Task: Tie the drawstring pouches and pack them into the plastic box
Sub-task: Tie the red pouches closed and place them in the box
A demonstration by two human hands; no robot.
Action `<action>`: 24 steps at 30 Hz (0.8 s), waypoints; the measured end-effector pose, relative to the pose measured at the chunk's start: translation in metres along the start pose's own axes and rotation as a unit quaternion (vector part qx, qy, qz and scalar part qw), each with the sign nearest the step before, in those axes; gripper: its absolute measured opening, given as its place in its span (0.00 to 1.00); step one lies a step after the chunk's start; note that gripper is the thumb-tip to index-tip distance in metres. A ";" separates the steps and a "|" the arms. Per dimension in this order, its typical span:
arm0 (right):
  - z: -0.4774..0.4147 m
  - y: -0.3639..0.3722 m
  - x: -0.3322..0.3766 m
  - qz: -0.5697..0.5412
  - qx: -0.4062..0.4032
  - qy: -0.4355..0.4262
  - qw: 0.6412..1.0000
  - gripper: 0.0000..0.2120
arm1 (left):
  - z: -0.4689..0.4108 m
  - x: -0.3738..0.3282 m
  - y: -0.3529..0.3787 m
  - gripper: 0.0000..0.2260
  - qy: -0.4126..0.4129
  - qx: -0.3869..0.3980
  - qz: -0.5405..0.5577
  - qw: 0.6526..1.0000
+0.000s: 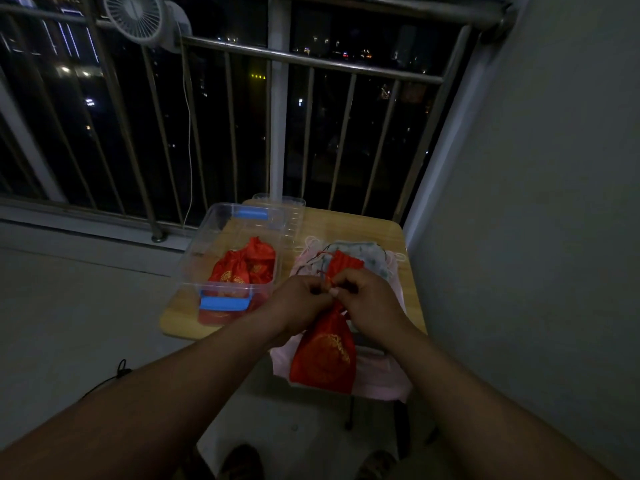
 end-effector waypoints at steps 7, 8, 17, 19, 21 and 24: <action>0.001 -0.004 -0.006 -0.148 0.042 0.089 0.984 0.06 | 0.002 0.007 -0.001 0.08 -0.026 0.046 0.068 0.996; 0.002 -0.005 -0.006 -0.182 0.051 0.099 0.977 0.05 | 0.002 0.007 -0.001 0.09 -0.026 0.053 0.079 0.995; 0.003 -0.002 -0.007 -0.314 0.067 0.143 0.936 0.04 | 0.000 0.012 -0.004 0.08 -0.021 0.102 0.154 0.983; 0.003 0.000 -0.008 -0.320 0.055 0.144 0.935 0.05 | -0.001 0.013 -0.002 0.07 -0.015 0.092 0.180 0.979; 0.001 0.000 -0.009 -0.312 0.035 0.142 0.939 0.06 | 0.000 0.012 0.001 0.06 -0.005 0.082 0.210 0.974; 0.001 0.000 -0.011 -0.293 -0.004 0.140 0.946 0.08 | -0.001 0.013 0.002 0.08 -0.006 0.068 0.240 0.968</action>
Point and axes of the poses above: each hand's wrist, its own z-axis away from the middle knuckle, its own y-axis out of the palm, x = y × z, the point moved 4 cm from there along -z, towards the middle knuckle, and after that the axes turned 5 degrees about -y, right-handed, at the moved point
